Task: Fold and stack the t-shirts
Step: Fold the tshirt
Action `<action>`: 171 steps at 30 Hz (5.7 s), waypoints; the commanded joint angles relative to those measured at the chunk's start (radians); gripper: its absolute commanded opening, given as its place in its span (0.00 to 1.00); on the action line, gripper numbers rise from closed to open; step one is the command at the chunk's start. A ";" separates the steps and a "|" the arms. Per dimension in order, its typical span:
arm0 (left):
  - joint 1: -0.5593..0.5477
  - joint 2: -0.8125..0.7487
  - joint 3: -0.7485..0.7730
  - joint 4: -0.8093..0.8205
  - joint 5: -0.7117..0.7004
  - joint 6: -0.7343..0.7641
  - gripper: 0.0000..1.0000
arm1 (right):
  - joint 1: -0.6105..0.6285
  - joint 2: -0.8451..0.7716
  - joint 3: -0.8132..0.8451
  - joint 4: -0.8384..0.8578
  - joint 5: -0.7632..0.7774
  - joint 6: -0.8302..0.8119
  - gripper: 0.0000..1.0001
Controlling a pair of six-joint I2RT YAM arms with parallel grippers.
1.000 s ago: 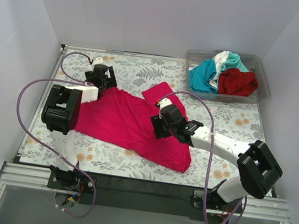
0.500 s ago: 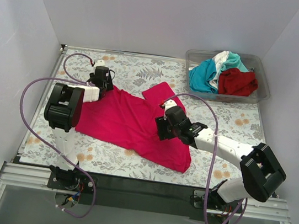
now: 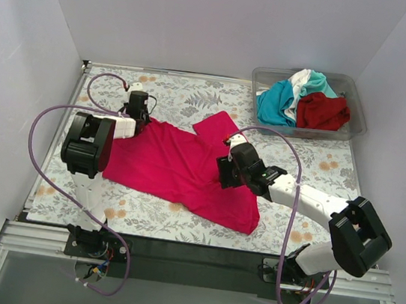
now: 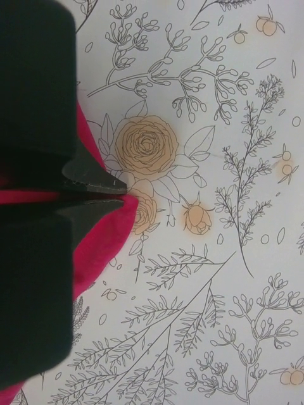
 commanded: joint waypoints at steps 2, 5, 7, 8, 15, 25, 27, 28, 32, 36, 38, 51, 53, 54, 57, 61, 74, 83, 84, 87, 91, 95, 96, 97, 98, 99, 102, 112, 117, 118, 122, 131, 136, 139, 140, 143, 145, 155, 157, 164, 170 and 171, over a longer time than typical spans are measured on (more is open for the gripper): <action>0.006 -0.054 -0.010 -0.011 -0.086 0.004 0.00 | -0.024 -0.021 0.020 0.033 0.005 -0.020 0.53; 0.016 -0.097 -0.047 -0.005 -0.121 0.013 0.00 | -0.062 -0.001 0.063 0.035 0.013 -0.033 0.54; 0.031 -0.129 -0.077 0.004 -0.138 0.016 0.00 | -0.090 0.033 0.109 0.041 0.007 -0.053 0.54; 0.035 -0.140 -0.087 0.004 -0.141 0.018 0.00 | -0.096 0.048 0.127 0.041 0.011 -0.059 0.54; 0.075 -0.189 -0.148 0.026 -0.143 0.019 0.00 | -0.147 0.271 0.356 0.045 0.038 -0.121 0.53; 0.135 -0.195 -0.173 0.033 -0.132 0.002 0.00 | -0.211 0.597 0.733 0.045 0.048 -0.190 0.53; 0.137 -0.197 -0.176 0.044 -0.112 0.002 0.00 | -0.220 0.683 0.835 0.041 0.041 -0.197 0.53; 0.137 -0.195 -0.179 0.046 -0.111 0.002 0.00 | -0.234 0.711 0.872 0.039 0.041 -0.197 0.53; 0.137 -0.194 -0.180 0.049 -0.102 0.004 0.00 | -0.269 0.846 1.035 0.026 -0.010 -0.204 0.53; 0.137 -0.197 -0.180 0.050 -0.083 -0.002 0.00 | -0.294 0.976 1.178 0.016 -0.033 -0.228 0.53; 0.137 -0.197 -0.182 0.052 -0.083 -0.004 0.00 | -0.299 1.007 1.238 0.013 -0.038 -0.242 0.54; 0.137 -0.209 -0.185 0.052 -0.066 -0.008 0.00 | -0.326 1.064 1.281 0.012 -0.145 -0.256 0.50; 0.137 -0.206 -0.185 0.053 -0.066 -0.010 0.00 | -0.325 1.068 1.278 0.012 -0.153 -0.254 0.49; 0.137 -0.207 -0.185 0.053 -0.066 -0.010 0.00 | -0.325 1.073 1.275 0.010 -0.157 -0.282 0.49; 0.137 -0.207 -0.185 0.053 -0.063 -0.010 0.00 | -0.325 1.085 1.279 0.004 -0.168 -0.285 0.48; 0.137 -0.210 -0.188 0.053 -0.065 -0.010 0.00 | -0.325 1.098 1.295 -0.008 -0.173 -0.286 0.46; 0.137 -0.212 -0.194 0.069 -0.060 -0.005 0.00 | -0.326 1.089 1.295 -0.034 -0.156 -0.293 0.01; 0.137 -0.230 -0.219 0.107 -0.039 0.006 0.00 | -0.332 0.922 1.296 -0.022 -0.102 -0.339 0.01; 0.137 -0.232 -0.219 0.109 -0.037 0.006 0.00 | -0.332 0.909 1.286 -0.022 -0.104 -0.339 0.01; 0.137 -0.233 -0.220 0.113 -0.036 0.004 0.00 | -0.331 0.845 1.224 -0.014 -0.134 -0.334 0.01; 0.137 -0.238 -0.228 0.124 -0.045 -0.002 0.00 | -0.326 0.740 1.068 0.053 -0.174 -0.307 0.01; 0.137 -0.252 -0.242 0.145 -0.028 -0.010 0.02 | -0.290 0.593 0.849 0.120 -0.211 -0.297 0.01; 0.137 -0.253 -0.246 0.147 -0.025 -0.013 0.02 | -0.282 0.567 0.813 0.137 -0.205 -0.297 0.01; 0.137 -0.256 -0.249 0.152 -0.017 -0.014 0.03 | -0.273 0.543 0.778 0.137 -0.197 -0.297 0.01; 0.137 -0.264 -0.251 0.153 -0.016 -0.016 0.03 | -0.254 0.492 0.737 0.171 -0.185 -0.296 0.01; 0.137 -0.269 -0.254 0.156 -0.013 -0.022 0.03 | -0.246 0.466 0.663 0.196 -0.185 -0.291 0.01; 0.137 -0.304 -0.283 0.185 0.000 -0.030 0.03 | -0.205 0.351 0.504 0.251 -0.144 -0.271 0.01; 0.137 -0.384 -0.366 0.218 0.012 -0.040 0.03 | -0.069 0.038 0.213 0.276 -0.002 -0.242 0.01; 0.137 -0.419 -0.409 0.210 -0.032 -0.036 0.06 | -0.030 -0.071 0.097 0.259 0.038 -0.218 0.01; 0.137 -0.425 -0.418 0.211 -0.043 -0.034 0.06 | -0.026 -0.088 0.083 0.254 0.039 -0.214 0.01; 0.134 -0.462 -0.455 0.213 -0.069 -0.034 0.06 | 0.023 -0.186 0.015 0.240 0.079 -0.196 0.01; 0.095 -0.546 -0.547 0.210 -0.149 -0.031 0.06 | 0.119 -0.314 -0.068 0.153 0.146 -0.158 0.01; 0.077 -0.592 -0.574 0.189 -0.181 -0.036 0.07 | 0.162 -0.359 -0.089 0.108 0.196 -0.145 0.01; 0.065 -0.611 -0.596 0.185 -0.195 -0.033 0.08 | 0.191 -0.384 -0.100 0.093 0.238 -0.141 0.01; 0.057 -0.615 -0.599 0.185 -0.197 -0.034 0.08 | 0.201 -0.389 -0.101 0.081 0.249 -0.141 0.01; 0.037 -0.635 -0.616 0.179 -0.223 -0.033 0.08 | 0.220 -0.409 -0.103 0.056 0.265 -0.139 0.01; 0.029 -0.657 -0.630 0.164 -0.235 -0.044 0.08 | 0.232 -0.419 -0.106 0.045 0.271 -0.136 0.01; 0.002 -0.766 -0.662 -0.043 -0.275 -0.234 0.51 | 0.298 -0.396 -0.152 -0.037 0.283 -0.075 0.01; 0.002 -0.792 -0.668 -0.083 -0.272 -0.258 0.63 | 0.298 -0.381 -0.163 -0.045 0.288 -0.066 0.01; -0.062 -0.977 -0.697 -0.100 -0.260 -0.272 0.70 | 0.300 -0.358 -0.150 -0.132 0.269 -0.014 0.43; -0.179 -0.948 -0.644 -0.025 -0.159 -0.185 0.70 | 0.298 -0.366 -0.123 -0.133 0.349 0.005 0.66; -0.193 -0.924 -0.636 -0.014 -0.145 -0.180 0.70 | 0.297 -0.355 -0.103 -0.129 0.364 0.007 0.66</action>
